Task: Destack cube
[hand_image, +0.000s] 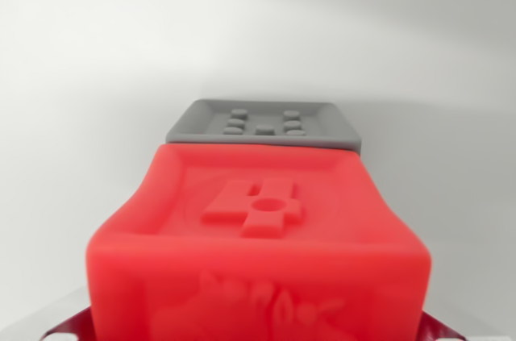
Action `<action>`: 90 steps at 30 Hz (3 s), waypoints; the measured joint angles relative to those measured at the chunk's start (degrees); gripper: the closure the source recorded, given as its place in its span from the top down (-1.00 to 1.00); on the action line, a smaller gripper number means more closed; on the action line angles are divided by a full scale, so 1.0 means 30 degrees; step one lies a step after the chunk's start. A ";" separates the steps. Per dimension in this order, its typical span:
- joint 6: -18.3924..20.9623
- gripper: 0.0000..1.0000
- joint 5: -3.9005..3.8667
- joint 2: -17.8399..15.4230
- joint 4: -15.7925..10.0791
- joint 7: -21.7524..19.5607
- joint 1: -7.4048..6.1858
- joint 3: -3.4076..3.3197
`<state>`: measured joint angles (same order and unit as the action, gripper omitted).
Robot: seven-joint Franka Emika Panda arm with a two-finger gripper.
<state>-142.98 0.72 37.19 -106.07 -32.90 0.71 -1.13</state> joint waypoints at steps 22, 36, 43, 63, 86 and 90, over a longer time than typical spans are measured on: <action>0.0139 -1.00 0.0000 -0.0199 -0.0016 -0.0001 -0.0001 -0.0001; 0.0937 -1.00 0.0000 -0.1157 -0.0141 -0.0001 -0.0001 -0.0001; 0.1475 -1.00 0.0000 -0.1749 -0.0172 -0.0001 -0.0001 -0.0002; 0.3051 -1.00 -0.0001 -0.3614 -0.0410 -0.0323 -0.0010 -0.0034; 0.1619 -1.00 0.0002 -0.5426 -0.3797 -0.3903 -0.0201 -0.0214; 0.1388 -1.00 0.0004 -0.5729 -0.4338 -0.4519 -0.0225 -0.0232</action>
<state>-138.82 0.74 20.00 -119.09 -46.45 0.04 -1.83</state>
